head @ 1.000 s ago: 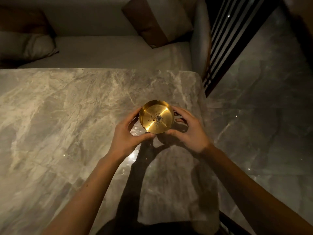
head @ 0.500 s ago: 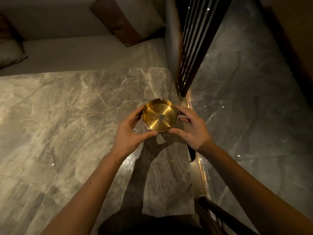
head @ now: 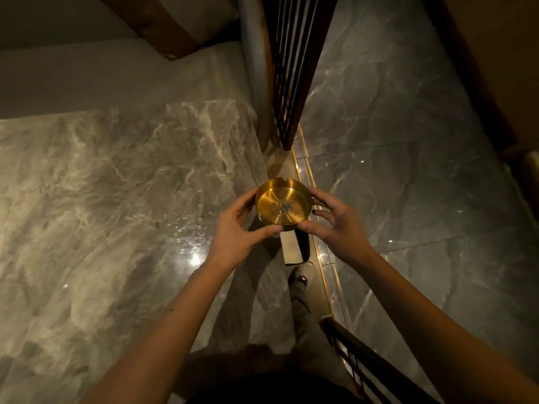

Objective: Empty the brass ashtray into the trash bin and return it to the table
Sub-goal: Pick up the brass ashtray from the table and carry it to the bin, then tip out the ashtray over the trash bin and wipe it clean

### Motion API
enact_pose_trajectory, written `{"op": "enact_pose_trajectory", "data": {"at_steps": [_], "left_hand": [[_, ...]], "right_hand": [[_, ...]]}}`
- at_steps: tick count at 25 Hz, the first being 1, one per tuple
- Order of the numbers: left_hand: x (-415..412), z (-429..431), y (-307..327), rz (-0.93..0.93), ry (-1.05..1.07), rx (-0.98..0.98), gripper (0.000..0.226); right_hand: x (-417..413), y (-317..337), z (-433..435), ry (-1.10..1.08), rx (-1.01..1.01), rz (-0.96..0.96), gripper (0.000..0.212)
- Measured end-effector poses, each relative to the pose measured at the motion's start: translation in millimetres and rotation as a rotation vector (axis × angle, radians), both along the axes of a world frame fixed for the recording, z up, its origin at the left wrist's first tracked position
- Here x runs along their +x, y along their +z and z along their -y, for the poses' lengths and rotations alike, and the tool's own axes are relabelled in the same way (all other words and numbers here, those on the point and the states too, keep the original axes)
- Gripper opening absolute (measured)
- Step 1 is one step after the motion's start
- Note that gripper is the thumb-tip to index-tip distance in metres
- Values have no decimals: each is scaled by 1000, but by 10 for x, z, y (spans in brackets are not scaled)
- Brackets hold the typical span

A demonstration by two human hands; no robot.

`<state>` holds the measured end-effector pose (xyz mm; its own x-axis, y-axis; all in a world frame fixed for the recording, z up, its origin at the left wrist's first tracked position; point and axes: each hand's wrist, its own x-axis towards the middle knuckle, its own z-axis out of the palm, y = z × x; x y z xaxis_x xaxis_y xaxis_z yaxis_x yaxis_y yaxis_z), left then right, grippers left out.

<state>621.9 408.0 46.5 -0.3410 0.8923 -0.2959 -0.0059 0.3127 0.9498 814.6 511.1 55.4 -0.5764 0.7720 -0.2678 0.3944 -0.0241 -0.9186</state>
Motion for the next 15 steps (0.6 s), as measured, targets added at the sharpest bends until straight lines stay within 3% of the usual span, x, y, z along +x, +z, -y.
{"op": "enact_pose_trajectory", "data": {"at_steps": [6,15], "left_hand": [[711,-566,-335,13,110,-154,87],[1264,-1023,-1130,138,173,-332,71]], "right_hand": [[557,-496,-685,13,-205,-32,78],[941,-1440,-1139,-4,-381,33,62]]}}
